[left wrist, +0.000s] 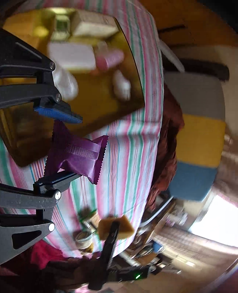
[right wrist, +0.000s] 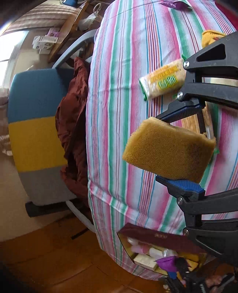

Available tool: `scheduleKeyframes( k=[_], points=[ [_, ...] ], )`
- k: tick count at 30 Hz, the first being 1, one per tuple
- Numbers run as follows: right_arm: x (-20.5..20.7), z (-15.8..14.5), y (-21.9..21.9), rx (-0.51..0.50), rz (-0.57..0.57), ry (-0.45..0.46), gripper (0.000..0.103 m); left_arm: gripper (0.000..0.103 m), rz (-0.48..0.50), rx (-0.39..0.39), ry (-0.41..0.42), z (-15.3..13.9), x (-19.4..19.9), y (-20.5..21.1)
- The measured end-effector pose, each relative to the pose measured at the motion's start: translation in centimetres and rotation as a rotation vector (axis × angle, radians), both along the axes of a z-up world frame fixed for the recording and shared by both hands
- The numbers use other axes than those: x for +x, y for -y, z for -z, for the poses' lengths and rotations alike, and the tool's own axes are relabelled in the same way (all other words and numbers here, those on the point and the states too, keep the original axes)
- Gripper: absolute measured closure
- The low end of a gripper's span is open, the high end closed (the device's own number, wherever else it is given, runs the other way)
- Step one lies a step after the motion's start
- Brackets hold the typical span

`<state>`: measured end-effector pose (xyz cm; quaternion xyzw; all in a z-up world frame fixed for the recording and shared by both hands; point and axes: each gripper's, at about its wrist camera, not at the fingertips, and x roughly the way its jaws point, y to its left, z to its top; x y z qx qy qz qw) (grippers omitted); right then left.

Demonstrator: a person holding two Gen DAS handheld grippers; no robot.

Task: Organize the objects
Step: 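Carry the purple packet and sponge into the gold tray and release both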

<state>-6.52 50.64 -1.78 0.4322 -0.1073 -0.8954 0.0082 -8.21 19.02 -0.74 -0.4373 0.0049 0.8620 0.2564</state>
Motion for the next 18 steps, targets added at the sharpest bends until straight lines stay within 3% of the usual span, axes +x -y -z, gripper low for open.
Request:
scheduleKeyframes(
  k=[9, 18],
  points=[
    [1.1, -2.0, 11.6, -0.092, -0.184, -0.056, 0.045, 0.051, -0.163, 0.039, -0.008, 0.1, -0.2, 8.4],
    [2.0, -1.5, 21.3, -0.146, -0.336, -0.023, 0.045, 0.051, -0.206, 0.044, -0.057, -0.8, -3.2, 10.9]
  ],
)
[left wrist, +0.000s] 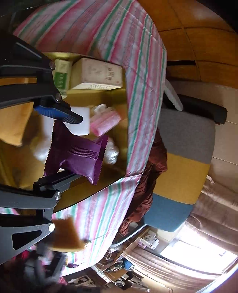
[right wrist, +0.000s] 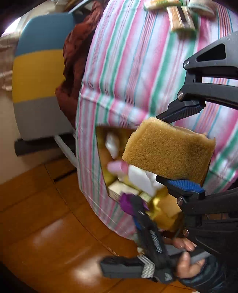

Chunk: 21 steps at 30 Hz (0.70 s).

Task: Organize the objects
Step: 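Carry the purple packet and sponge into the gold tray and release both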

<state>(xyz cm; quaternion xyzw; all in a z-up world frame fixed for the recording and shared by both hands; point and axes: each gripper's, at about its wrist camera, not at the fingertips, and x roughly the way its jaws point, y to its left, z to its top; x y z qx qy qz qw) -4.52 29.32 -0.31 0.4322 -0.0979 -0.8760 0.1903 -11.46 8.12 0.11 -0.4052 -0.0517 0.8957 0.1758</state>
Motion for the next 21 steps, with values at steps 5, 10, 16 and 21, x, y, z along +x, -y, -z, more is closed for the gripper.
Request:
scheduleKeyframes(
  k=[5, 10, 16, 21],
  points=[
    [-0.3, 1.8, 3.6, 0.033, -0.054, 0.053, 0.040, 0.019, -0.086, 0.010, -0.027, -0.6, -2.1, 1.1],
    [-0.3, 3.8, 4.5, 0.061, -0.051, 0.107, 0.020, 0.018, -0.125, 0.051, -0.008, -0.2, -1.4, 3.2],
    [0.8, 4.1, 3.1, 0.020, -0.025, 0.122, 0.020, 0.018, -0.139, 0.033, 0.031, 1.7, 1.8, 4.1],
    [1.8, 3.5, 3.1, 0.046, -0.003, 0.091, 0.020, 0.018, -0.133, -0.009, 0.027, 2.5, 4.5, 3.7]
  ],
)
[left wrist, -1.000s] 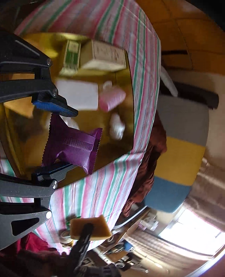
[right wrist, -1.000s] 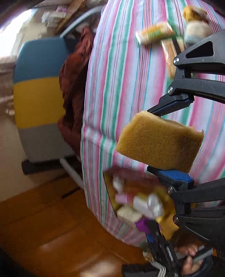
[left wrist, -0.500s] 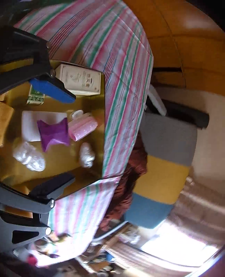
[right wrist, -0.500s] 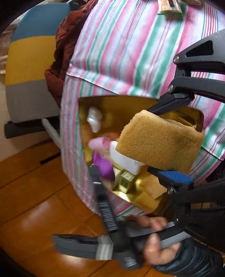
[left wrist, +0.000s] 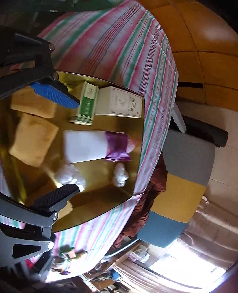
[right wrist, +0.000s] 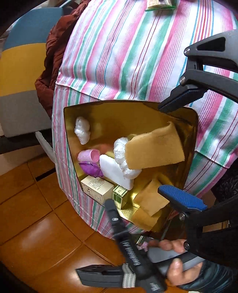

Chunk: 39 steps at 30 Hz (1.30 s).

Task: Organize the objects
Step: 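Carry the purple packet and sponge into the gold tray and release both, then withdraw both open tools from the tray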

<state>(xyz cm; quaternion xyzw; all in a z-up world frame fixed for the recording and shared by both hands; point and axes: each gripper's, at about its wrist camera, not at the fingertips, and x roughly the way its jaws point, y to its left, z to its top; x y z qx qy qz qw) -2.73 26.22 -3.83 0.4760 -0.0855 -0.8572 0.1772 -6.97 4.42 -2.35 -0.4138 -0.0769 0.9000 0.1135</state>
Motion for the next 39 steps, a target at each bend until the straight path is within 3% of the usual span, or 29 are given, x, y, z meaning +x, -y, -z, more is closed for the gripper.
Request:
scheduleKeyframes(
  k=[6, 15, 39],
  points=[
    [0.9, -0.7, -0.1, 0.070, 0.062, -0.063, 0.016, 0.010, 0.013, -0.071, -0.070, -0.8, 2.2, -1.1],
    [1.3, -0.8, -1.0, 0.141, 0.134, -0.105, 0.013, 0.007, 0.021, -0.139, -0.106, -0.8, 3.4, -2.4],
    [1.7, 0.1, -2.5, 0.156, 0.202, -0.084, 0.013, 0.005, 0.047, -0.177, -0.101, -0.3, 4.0, -3.5]
  ],
)
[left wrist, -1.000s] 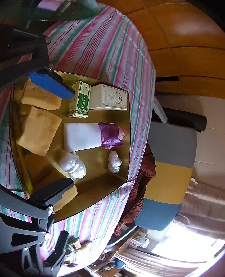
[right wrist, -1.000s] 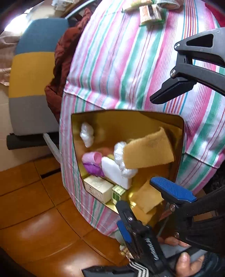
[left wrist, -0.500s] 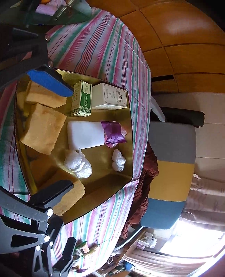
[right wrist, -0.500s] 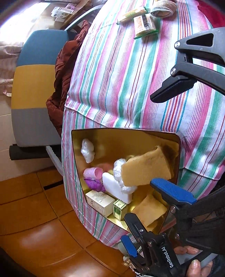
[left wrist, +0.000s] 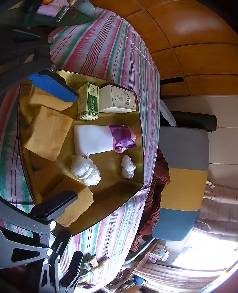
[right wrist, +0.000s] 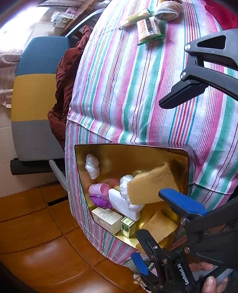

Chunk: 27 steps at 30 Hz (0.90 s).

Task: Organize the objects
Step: 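Withdraw both open tools from the tray, then move the left tool to the cracker packet while the right tool approaches the yellow knit item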

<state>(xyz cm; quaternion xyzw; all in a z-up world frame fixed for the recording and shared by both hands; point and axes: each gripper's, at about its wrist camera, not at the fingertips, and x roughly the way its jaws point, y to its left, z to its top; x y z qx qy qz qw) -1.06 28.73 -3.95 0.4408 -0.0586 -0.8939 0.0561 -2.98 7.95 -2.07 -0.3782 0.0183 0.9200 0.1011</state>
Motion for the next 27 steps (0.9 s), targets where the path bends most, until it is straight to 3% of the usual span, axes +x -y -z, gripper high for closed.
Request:
scheduleKeyframes(
  k=[16, 27],
  points=[
    [0.3, -0.2, -1.6, 0.000, 0.036, -0.010, 0.013, 0.005, 0.009, -0.022, -0.049, -1.4, 0.9, -0.6],
    [0.7, -1.2, -6.1, 0.005, 0.140, -0.016, 0.013, 0.005, 0.056, -0.052, -0.092, -2.8, 1.7, -2.1]
  ],
)
